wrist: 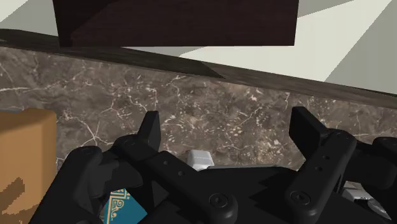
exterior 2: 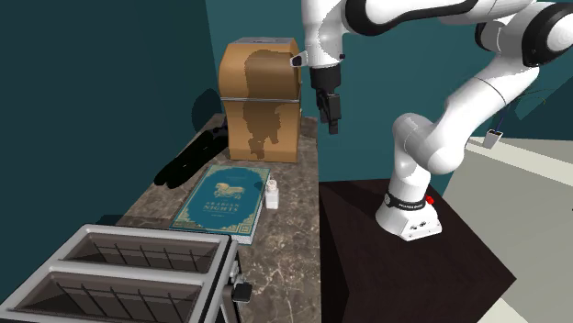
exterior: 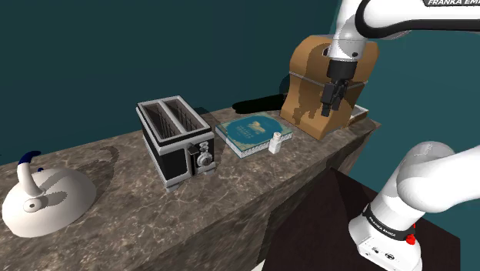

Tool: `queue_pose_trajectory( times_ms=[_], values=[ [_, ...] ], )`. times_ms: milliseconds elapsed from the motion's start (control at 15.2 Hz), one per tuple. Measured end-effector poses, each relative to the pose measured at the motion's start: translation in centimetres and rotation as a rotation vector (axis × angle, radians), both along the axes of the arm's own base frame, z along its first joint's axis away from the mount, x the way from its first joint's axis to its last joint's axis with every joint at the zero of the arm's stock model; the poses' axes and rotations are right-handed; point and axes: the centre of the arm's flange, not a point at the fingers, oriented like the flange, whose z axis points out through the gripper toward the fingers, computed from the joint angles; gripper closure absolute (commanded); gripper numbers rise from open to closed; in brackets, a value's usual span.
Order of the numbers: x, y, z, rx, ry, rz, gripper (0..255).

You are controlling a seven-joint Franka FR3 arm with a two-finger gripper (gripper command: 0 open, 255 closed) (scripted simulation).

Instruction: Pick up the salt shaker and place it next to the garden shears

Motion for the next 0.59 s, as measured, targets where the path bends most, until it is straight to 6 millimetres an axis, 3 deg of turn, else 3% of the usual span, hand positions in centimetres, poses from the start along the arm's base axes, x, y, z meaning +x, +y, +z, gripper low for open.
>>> queue_pose_trajectory(
  times_ms=[198,594],
  values=[
    [1.4,0.2,-0.8,-0.007,0.012,-0.001,0],
    [8.3,1.1,-5.5,-0.038,0.070,-0.006,0]
  ],
)
